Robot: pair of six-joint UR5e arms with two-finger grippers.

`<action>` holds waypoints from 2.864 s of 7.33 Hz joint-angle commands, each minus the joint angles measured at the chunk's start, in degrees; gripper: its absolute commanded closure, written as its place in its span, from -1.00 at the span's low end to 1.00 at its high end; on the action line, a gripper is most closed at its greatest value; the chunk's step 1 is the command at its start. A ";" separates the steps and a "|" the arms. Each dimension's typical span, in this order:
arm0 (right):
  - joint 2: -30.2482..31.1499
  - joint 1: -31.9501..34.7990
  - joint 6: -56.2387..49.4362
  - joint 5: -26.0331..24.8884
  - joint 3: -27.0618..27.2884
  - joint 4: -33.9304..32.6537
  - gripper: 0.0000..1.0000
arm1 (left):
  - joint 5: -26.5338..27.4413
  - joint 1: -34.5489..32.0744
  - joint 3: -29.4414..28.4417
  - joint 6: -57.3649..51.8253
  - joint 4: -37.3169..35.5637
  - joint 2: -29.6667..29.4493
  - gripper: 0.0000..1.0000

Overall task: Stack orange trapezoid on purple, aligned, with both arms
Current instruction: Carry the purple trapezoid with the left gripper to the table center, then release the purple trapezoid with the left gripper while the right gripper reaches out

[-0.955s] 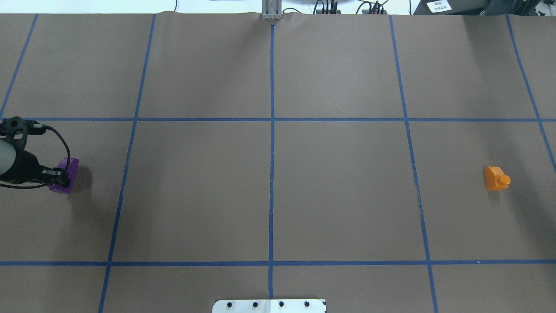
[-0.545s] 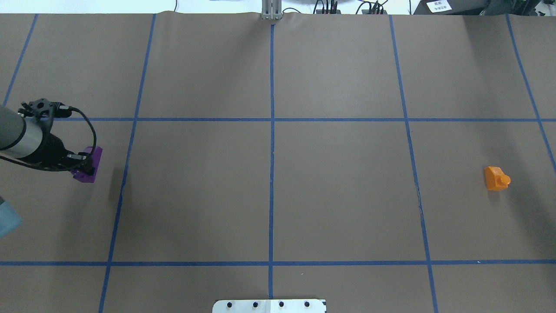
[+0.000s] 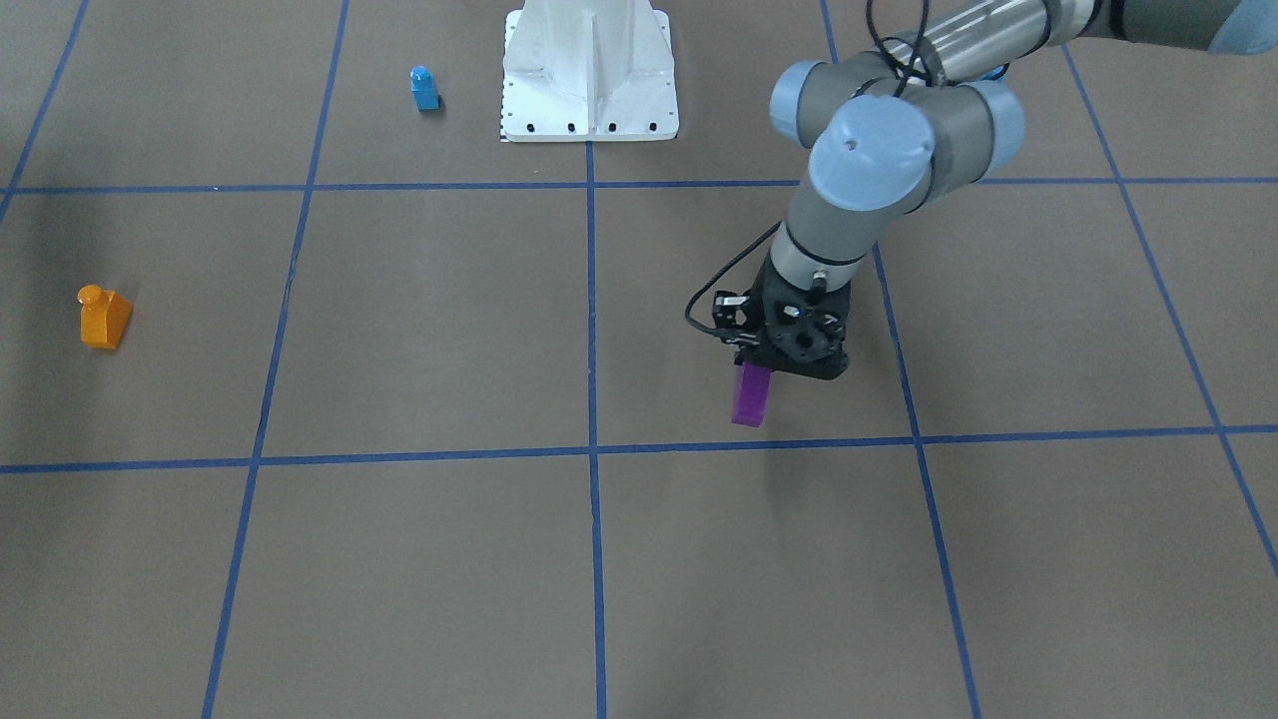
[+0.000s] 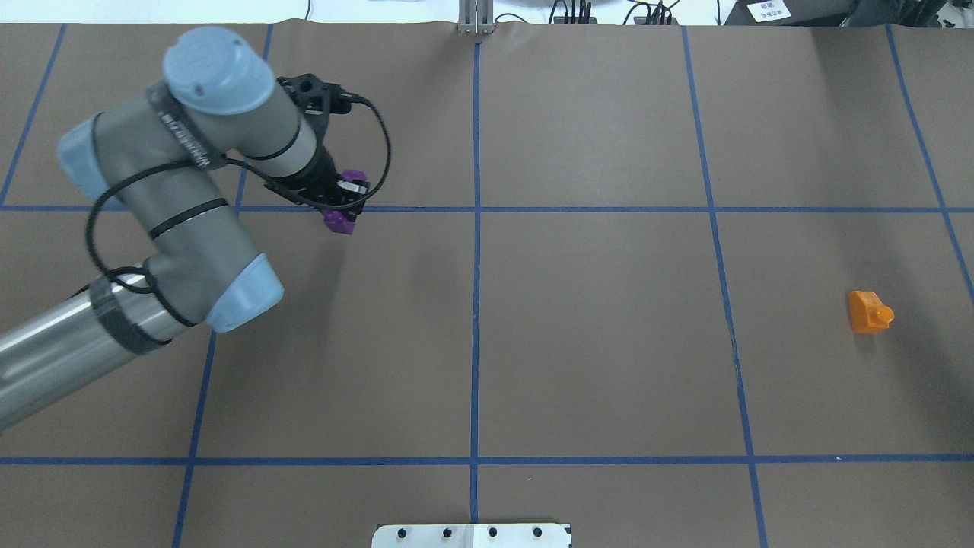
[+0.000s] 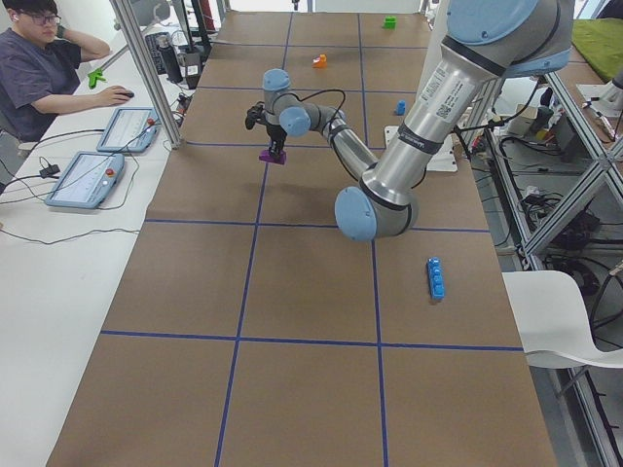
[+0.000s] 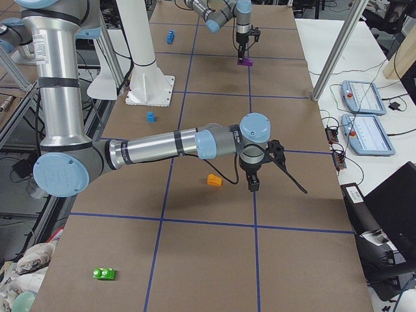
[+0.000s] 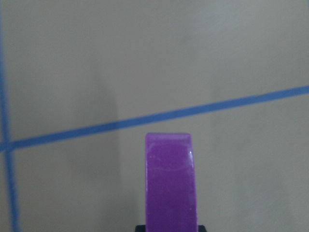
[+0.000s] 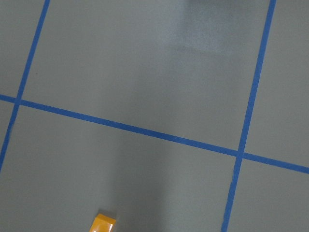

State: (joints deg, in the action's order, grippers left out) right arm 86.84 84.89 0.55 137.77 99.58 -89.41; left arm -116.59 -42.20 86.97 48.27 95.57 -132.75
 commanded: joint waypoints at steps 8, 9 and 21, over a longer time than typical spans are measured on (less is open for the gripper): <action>-4.92 -4.29 0.06 -0.05 -1.66 -0.06 -1.00 | 10.24 11.00 -17.62 -3.59 2.09 -14.29 1.00; -5.01 -4.29 0.06 -0.05 -1.67 -0.15 -1.00 | 10.24 10.91 -17.79 -3.97 1.99 -14.29 0.94; 13.52 -24.50 37.15 -11.65 3.08 26.74 -1.00 | -6.11 -11.75 4.59 -9.13 -13.48 -3.61 -0.99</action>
State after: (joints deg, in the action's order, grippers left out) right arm 97.86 61.76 35.92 126.07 102.75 -64.77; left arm -122.44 -52.43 87.83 41.86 82.29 -140.69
